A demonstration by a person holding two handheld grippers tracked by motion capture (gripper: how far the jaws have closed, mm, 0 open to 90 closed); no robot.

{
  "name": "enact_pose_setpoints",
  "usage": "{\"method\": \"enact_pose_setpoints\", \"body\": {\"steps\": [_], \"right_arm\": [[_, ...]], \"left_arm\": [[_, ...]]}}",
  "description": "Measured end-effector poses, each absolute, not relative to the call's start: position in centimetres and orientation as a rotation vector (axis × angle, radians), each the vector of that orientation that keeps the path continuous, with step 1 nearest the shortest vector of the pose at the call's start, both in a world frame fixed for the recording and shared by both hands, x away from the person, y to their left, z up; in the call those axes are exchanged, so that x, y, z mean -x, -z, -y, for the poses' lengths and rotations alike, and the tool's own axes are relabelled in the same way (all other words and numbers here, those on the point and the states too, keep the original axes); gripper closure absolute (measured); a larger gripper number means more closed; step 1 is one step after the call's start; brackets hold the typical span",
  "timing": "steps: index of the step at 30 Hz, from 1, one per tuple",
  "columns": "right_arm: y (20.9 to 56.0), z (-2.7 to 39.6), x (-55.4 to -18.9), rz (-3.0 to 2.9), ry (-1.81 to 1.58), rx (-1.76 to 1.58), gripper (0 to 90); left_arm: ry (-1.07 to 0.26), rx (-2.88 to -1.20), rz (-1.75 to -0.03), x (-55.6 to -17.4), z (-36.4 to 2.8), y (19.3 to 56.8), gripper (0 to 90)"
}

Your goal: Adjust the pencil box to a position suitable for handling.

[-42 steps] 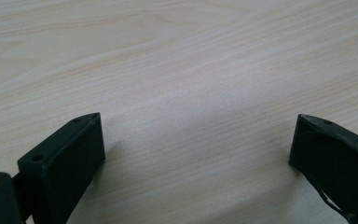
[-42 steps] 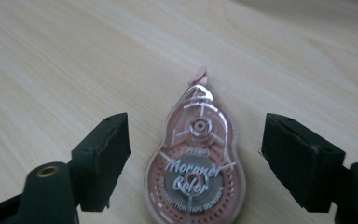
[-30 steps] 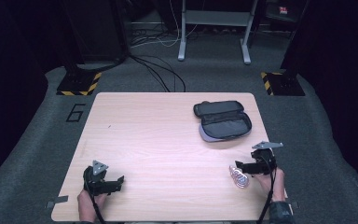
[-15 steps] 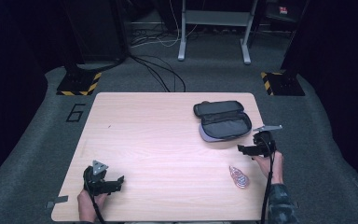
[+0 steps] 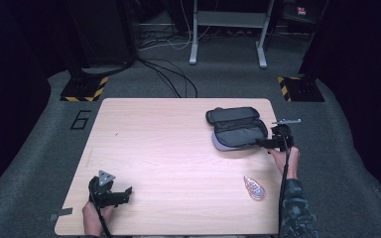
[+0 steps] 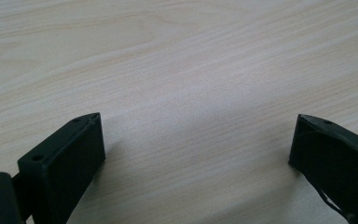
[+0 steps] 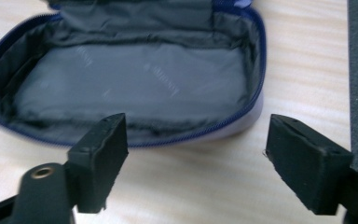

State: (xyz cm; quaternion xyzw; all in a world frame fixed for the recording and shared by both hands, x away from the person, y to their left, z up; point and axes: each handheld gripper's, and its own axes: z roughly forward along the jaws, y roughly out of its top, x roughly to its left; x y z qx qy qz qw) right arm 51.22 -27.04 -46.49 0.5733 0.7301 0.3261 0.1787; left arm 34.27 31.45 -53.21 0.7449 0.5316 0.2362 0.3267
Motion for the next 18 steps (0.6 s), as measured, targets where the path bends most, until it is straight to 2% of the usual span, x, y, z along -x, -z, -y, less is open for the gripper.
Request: {"method": "enact_pose_setpoints", "body": {"steps": [7,10,13,14,16,18], "right_arm": [[47.1,27.1,-52.7,-2.03,-0.887,-1.661,22.6],[47.6,27.1,-53.4,-2.014,-0.834,-1.689,26.9],[48.5,27.1,-53.8,-2.027,-0.792,-1.736,36.7],[48.5,27.1,-53.8,-2.027,-0.792,-1.736,36.7],[48.8,27.1,-53.8,-2.034,-0.806,-1.752,48.3],[48.8,26.9,-53.8,-2.026,-0.789,-1.746,50.4]], "left_arm": [[-0.619,-1.952,-1.392,-34.3,-31.5,53.2,3.1],[-0.619,-1.951,-1.392,-34.3,-31.5,53.2,3.1],[-0.619,-1.951,-1.392,-34.3,-31.4,53.2,3.1],[-0.619,-1.951,-1.392,-34.3,-31.4,53.2,3.1],[-0.619,-1.951,-1.392,-34.3,-31.4,53.2,3.1],[-0.619,-1.952,-1.392,-34.3,-31.5,53.2,3.1]]}}
